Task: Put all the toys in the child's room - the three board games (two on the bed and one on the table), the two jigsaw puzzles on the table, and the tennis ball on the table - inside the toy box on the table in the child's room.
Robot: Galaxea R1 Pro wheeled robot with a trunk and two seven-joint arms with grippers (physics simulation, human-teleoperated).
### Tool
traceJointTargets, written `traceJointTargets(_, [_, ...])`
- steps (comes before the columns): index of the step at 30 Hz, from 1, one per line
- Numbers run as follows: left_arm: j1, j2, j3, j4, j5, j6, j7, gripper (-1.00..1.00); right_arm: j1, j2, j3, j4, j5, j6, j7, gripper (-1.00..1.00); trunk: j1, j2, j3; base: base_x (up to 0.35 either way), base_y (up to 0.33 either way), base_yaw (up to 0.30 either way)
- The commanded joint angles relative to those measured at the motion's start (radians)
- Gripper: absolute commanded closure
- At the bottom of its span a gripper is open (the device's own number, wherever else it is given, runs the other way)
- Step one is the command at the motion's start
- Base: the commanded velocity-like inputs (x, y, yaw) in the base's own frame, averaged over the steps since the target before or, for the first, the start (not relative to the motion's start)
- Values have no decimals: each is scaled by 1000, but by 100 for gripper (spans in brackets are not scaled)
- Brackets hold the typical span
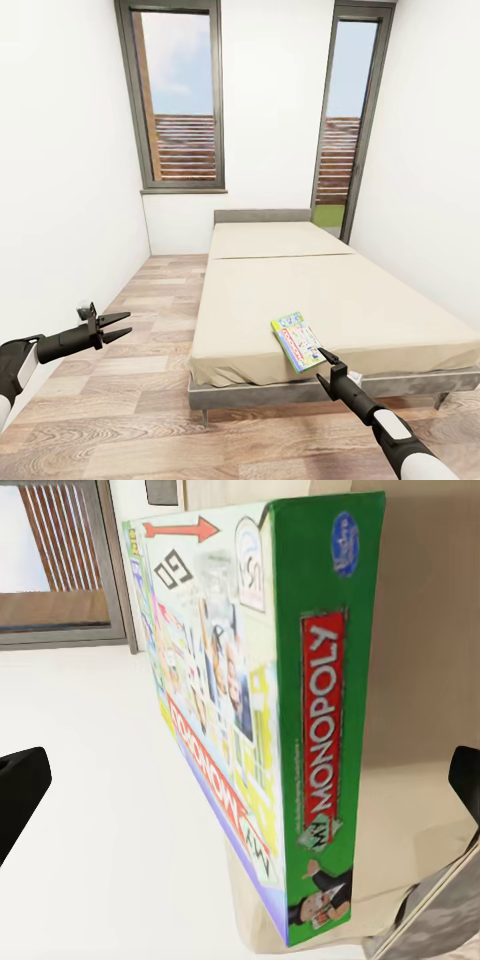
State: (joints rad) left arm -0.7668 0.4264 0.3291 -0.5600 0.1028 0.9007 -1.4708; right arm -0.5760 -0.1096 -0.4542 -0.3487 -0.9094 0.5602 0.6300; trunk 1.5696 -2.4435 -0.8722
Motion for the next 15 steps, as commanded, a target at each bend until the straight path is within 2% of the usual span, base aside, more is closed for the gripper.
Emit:
traceJointTargets(1, [0, 0, 0, 0, 0, 11, -3, -100, -1, 0, -4, 1, -3, 7, 0, -100, 0, 0, -1, 0, 0, 0])
traceJointTargets(15, [0, 0, 11, 0, 0, 12, -3, -100, -1, 1, -4, 1, -3, 6, 0, -100, 0, 0, -1, 0, 0, 0])
